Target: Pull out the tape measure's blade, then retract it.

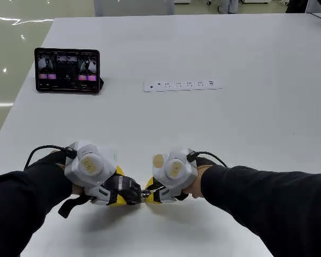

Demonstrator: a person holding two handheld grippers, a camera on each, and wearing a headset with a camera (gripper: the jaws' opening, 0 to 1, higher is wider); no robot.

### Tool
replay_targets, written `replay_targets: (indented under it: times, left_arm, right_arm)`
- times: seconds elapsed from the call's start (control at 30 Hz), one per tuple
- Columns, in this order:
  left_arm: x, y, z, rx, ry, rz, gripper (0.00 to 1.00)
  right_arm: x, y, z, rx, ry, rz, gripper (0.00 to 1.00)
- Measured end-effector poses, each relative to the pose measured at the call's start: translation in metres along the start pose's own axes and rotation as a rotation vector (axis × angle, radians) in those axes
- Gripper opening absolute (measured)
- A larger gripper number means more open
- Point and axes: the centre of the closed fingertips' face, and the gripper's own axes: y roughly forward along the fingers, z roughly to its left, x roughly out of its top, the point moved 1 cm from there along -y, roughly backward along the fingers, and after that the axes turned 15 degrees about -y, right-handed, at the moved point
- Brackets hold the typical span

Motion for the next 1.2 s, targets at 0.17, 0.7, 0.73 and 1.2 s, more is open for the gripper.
replay_targets:
  times: [0.17, 0.7, 0.73, 1.2]
  left_arm:
    - [-0.0004, 0.0003, 0.0005, 0.004, -0.002, -0.008, 0.32]
    - [0.0006, -0.0008, -0.0001, 0.004, -0.004, -0.021, 0.32]
    - [0.0005, -0.0008, -0.0001, 0.004, -0.002, -0.020, 0.32]
    - [0.0006, -0.0009, -0.0003, 0.003, -0.007, -0.020, 0.32]
  right_arm:
    - [0.0007, 0.0012, -0.0008, -0.010, 0.022, -0.004, 0.11]
    - [0.0069, 0.0064, -0.0019, -0.025, 0.028, -0.029, 0.11]
    - [0.0072, 0.0067, -0.0017, -0.024, 0.019, -0.025, 0.11]
    - [0.0014, 0.0013, -0.0003, -0.021, 0.017, -0.010, 0.10]
